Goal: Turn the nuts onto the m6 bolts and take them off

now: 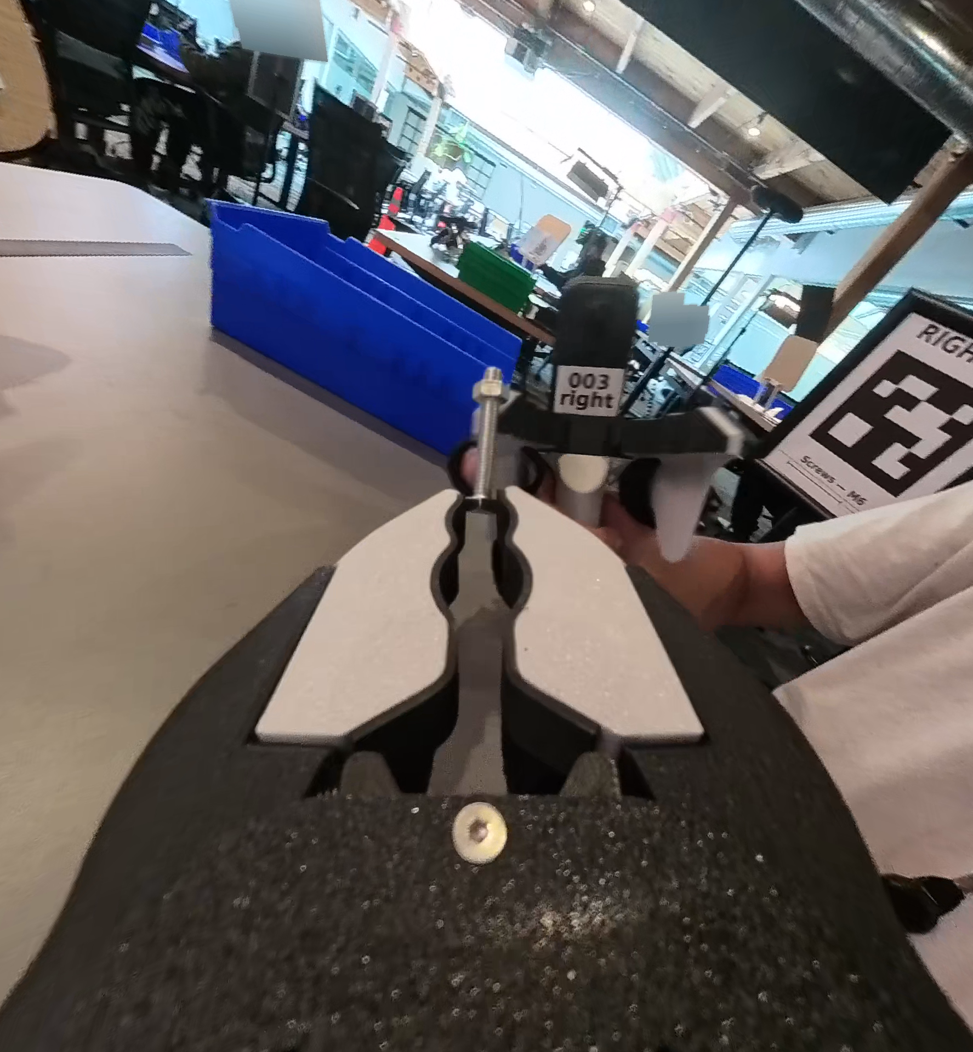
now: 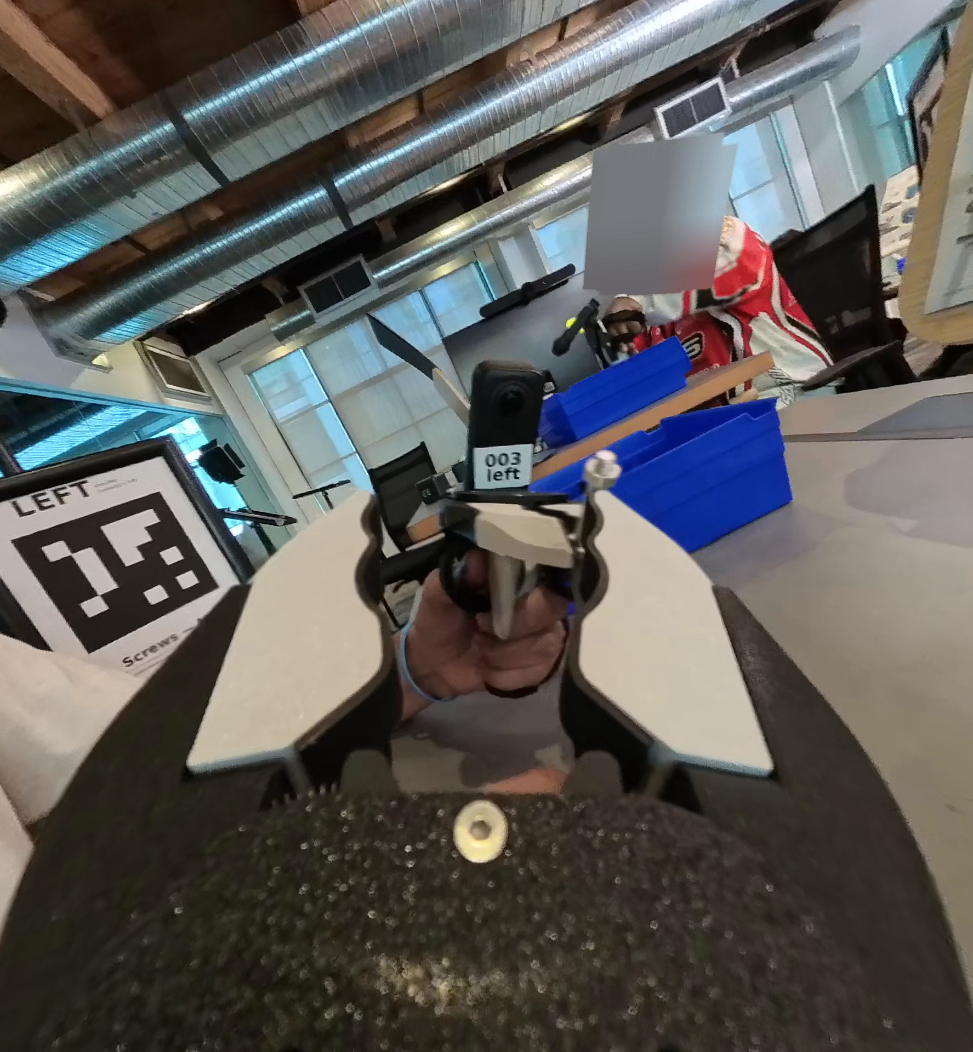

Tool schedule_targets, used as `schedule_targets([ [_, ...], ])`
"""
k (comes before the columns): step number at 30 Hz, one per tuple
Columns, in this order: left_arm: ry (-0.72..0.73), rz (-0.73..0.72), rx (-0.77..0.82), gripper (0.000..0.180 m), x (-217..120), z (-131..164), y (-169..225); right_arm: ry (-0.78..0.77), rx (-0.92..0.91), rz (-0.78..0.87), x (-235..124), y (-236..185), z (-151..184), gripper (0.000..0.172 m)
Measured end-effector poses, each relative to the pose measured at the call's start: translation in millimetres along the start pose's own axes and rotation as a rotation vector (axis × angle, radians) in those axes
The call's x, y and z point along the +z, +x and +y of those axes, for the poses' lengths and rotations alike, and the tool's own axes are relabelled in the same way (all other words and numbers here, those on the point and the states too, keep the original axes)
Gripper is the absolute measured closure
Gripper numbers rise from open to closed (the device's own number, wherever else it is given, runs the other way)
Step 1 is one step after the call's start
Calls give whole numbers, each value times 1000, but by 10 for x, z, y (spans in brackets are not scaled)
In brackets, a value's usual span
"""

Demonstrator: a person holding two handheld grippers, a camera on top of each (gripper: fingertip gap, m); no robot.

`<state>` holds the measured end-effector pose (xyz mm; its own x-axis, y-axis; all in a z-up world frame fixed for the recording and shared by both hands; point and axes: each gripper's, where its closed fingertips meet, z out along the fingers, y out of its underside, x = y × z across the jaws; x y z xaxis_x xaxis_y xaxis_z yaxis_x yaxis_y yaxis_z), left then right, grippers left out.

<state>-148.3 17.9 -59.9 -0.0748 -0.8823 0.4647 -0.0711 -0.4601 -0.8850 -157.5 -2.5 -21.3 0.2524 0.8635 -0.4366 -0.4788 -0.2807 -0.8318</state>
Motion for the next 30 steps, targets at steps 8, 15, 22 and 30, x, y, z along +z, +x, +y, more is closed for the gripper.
schedule_targets([
  [8,-84,21,37,171,158,151,93,5,-1,12,-13,12,-6,98],
  [15,66,-43,-19,171,-136,-121,-112,3,11,34,-51,77,-15,105],
  [22,65,-11,-16,171,-98,-122,-45,2,33,78,-105,185,-23,109],
  [30,2,66,-2,171,48,-3,130,-28,61,96,-67,231,60,117],
])
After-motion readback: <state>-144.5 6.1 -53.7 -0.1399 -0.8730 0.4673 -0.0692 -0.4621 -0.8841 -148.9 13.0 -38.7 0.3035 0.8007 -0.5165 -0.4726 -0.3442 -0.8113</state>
